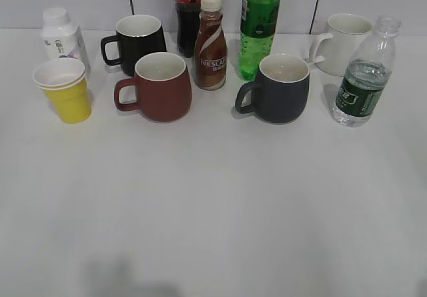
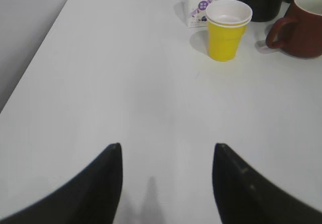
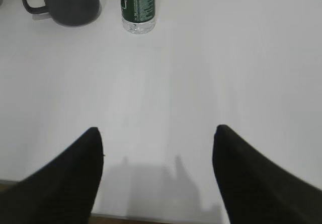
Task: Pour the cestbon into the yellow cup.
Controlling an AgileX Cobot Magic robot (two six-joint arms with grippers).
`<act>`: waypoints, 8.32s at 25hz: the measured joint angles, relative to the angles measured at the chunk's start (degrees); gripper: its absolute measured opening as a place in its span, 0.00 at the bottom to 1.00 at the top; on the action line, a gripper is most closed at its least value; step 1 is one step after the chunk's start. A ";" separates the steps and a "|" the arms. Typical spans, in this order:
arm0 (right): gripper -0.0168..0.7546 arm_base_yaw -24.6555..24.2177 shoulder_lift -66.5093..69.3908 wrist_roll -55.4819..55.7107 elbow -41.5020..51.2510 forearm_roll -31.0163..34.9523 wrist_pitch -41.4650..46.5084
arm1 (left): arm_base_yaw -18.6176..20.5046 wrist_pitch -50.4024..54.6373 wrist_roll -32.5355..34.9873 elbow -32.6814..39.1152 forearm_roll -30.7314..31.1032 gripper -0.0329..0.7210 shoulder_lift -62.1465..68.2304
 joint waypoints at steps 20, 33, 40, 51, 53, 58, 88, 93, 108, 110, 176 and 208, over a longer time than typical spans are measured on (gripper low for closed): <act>0.68 0.00 0.00 0.00 0.00 0.00 0.00 | 0.00 0.00 0.00 0.00 0.00 0.62 0.00; 0.68 0.00 0.00 0.00 0.00 0.00 0.00 | 0.00 0.00 0.00 0.00 0.00 0.62 0.00; 0.68 0.00 0.00 0.00 0.00 0.00 0.00 | 0.00 0.00 0.00 0.00 -0.06 0.62 0.00; 0.66 -0.05 9.75 0.00 -1.54 1.91 -14.46 | -2.68 -14.22 0.00 -1.25 1.80 0.60 6.37; 0.65 -0.05 13.43 0.00 -1.57 2.12 -19.17 | -2.72 -21.66 0.00 -0.70 1.21 0.60 8.79; 0.65 1.03 23.71 0.00 -1.46 4.13 -30.18 | -2.72 -42.17 0.00 4.69 -2.66 0.60 19.56; 0.65 6.84 73.88 -2.82 -0.61 4.82 -88.55 | -9.49 -127.95 0.00 12.32 -4.73 0.85 100.65; 0.65 6.84 75.55 -2.70 -0.61 4.82 -90.10 | -9.49 -129.75 1.76 11.49 -2.73 0.87 108.53; 0.65 6.88 76.28 -1.09 -0.61 4.82 -91.24 | -9.28 -130.27 2.98 3.12 -2.73 0.87 116.05; 0.65 6.88 76.79 -1.03 -0.61 4.82 -91.24 | -9.28 -130.45 3.03 1.91 -2.78 0.87 117.05; 0.88 6.88 101.08 0.83 -0.48 1.41 -108.44 | -9.28 -130.26 -3.56 9.32 17.56 0.63 104.51; 0.64 6.90 118.84 1.49 -7.57 0.43 -128.74 | -17.98 -130.20 -6.23 7.01 30.63 0.63 104.45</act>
